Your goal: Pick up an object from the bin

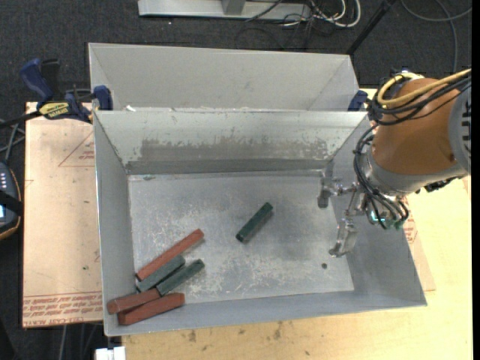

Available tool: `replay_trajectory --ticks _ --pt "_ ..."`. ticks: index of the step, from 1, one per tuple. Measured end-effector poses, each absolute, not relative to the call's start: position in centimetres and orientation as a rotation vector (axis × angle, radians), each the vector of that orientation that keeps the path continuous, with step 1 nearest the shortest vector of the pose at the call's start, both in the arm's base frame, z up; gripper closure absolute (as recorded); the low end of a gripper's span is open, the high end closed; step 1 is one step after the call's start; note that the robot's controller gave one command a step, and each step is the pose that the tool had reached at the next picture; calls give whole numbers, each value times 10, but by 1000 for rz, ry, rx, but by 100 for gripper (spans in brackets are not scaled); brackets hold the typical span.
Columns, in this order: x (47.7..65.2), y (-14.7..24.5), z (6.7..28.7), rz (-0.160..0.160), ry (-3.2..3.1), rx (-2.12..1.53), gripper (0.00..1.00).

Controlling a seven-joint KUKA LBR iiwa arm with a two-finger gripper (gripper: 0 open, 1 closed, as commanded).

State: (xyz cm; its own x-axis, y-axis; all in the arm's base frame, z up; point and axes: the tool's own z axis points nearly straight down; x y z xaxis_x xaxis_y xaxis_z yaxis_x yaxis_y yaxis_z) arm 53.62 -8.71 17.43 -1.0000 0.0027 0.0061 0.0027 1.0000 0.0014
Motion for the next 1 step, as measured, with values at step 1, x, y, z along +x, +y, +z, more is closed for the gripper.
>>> replay_trajectory --ticks 1 --pt "538 -87 178 -1 -3143 0 0"
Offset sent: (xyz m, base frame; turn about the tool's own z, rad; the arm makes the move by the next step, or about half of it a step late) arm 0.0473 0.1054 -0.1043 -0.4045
